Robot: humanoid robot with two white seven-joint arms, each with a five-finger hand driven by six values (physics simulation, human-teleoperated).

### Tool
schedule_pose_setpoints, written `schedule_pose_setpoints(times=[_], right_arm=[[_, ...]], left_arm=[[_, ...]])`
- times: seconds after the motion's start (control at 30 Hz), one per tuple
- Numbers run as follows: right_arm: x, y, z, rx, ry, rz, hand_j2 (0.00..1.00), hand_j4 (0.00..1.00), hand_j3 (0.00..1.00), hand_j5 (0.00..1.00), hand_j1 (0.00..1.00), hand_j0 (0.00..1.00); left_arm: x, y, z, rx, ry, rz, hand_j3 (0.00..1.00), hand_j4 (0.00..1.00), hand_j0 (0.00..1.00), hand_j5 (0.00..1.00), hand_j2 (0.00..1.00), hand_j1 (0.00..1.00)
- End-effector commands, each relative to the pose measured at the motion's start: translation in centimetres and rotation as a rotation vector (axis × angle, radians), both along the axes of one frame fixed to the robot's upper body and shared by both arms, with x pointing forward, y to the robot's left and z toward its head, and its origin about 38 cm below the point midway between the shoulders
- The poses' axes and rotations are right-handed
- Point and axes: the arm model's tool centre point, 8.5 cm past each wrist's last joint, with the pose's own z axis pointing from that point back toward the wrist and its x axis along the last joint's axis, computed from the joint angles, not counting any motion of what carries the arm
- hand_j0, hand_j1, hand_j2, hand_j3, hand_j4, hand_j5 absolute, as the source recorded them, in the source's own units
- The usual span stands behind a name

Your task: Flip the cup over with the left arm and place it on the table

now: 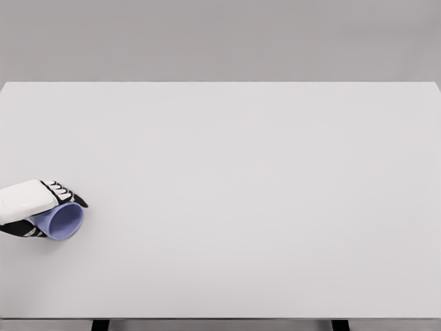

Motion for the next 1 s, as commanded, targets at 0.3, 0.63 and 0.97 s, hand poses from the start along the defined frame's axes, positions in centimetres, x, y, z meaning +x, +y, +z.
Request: schedule_pose_setpoints(times=[0.3, 0.63, 0.97], right_arm=[[0.0, 0.0, 0.0, 0.0, 0.0, 0.0, 1.0, 1.0, 1.0, 1.0, 1.0, 1.0], [0.0, 0.0, 0.0, 0.0, 0.0, 0.0, 1.0, 1.0, 1.0, 1.0, 1.0, 1.0], [0.0, 0.0, 0.0, 0.0, 0.0, 0.0, 1.0, 1.0, 1.0, 1.0, 1.0, 1.0]], left_arm=[[1.6, -0.5, 2.6, -0.049, -0.053, 0.0, 0.41, 0.41, 0.41, 0.41, 0.41, 0.41], [3.4, -2.3, 4.4, -0.279, -0.038, 0.035, 0.44, 0.44, 0.44, 0.44, 0.44, 0.44], [8.5, -7.4, -1.3, -0.49, 0.224, 0.03, 0.45, 0.45, 0.45, 0.45, 0.45, 0.45]])
